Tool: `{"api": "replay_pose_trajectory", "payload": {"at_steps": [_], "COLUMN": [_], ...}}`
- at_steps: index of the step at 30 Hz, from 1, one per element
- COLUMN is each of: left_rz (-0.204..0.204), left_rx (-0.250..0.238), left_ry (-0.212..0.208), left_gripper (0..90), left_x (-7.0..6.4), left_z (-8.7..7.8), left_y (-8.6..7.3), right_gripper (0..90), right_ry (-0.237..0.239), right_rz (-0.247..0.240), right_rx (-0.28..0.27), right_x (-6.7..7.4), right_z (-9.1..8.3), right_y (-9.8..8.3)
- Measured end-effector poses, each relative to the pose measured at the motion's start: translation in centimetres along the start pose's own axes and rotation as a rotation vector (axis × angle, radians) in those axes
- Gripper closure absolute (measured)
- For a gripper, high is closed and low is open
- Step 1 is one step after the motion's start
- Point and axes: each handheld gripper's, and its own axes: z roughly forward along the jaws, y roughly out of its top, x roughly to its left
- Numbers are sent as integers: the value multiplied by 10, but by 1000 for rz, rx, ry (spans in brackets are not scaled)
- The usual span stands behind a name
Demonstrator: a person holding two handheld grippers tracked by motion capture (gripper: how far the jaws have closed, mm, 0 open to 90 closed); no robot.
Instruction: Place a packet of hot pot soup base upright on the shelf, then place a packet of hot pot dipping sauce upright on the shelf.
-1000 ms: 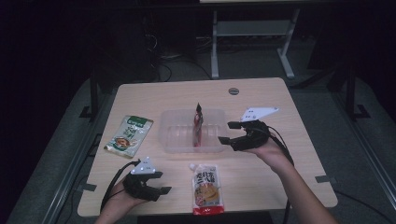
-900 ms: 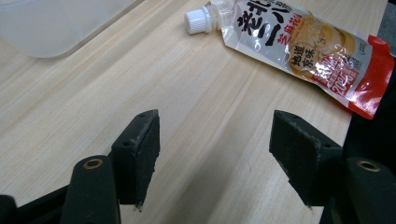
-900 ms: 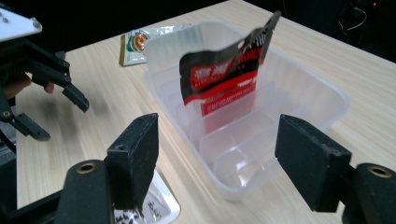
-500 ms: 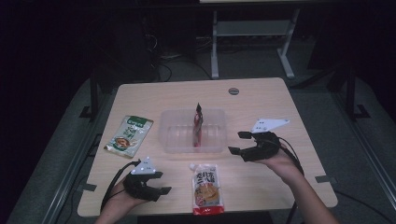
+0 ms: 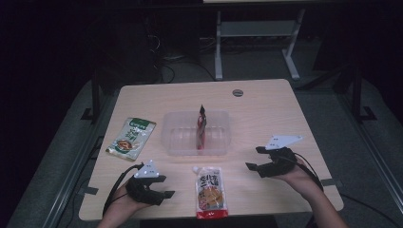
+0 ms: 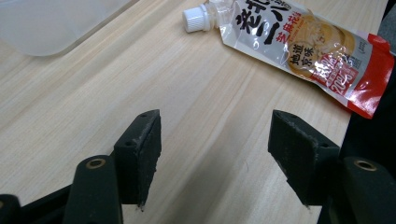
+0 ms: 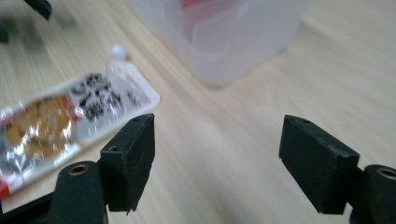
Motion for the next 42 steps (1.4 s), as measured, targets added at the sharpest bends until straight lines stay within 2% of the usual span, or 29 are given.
{"api": "replay_pose_trajectory", "payload": {"at_steps": [1,4,6,7,8,10,11,12,15,19,21,27,32,38,42], "left_rz": [-8,8,2,7,18,8,-8,-8,2,35,53,68,106,122,157], "left_rx": [4,11,9,14,18,14,1,-4,-12,-12,-32,-58,-35,-15,16], "left_ry": [-10,-17,-25,-26,-28,-37,-60,-74,-103,-136,-144,-199,-233,-269,-283], "left_gripper": [365,392,406,445,445,538,538,611,737,843,893,895,895,895,895], "left_x": [-1,-2,-3,-4,-5,-7,-10,-12,-18,-28,-33,-49,-61,-76,-87], "left_z": [0,3,4,5,6,7,9,9,14,22,24,38,52,72,86], "left_y": [0,2,3,4,6,10,14,16,23,35,40,54,62,70,74], "right_gripper": [263,263,263,258,258,253,253,249,240,225,219,207,206,205,203], "right_ry": [-3,-4,-5,-4,-4,3,-1,3,8,16,15,9,3,-2,2], "right_rz": [8,31,41,64,64,73,74,80,66,52,48,39,35,25,13], "right_rx": [12,34,35,31,31,36,35,38,56,60,65,61,66,77,86], "right_x": [-1,-1,-1,-1,-1,-2,-3,-2,1,4,4,4,4,4,5], "right_z": [-1,-3,-4,-7,-7,-6,-4,-1,3,8,10,12,12,15,16], "right_y": [-6,-18,-21,-28,-28,-30,-30,-30,-30,-29,-29,-30,-31,-31,-32]}}
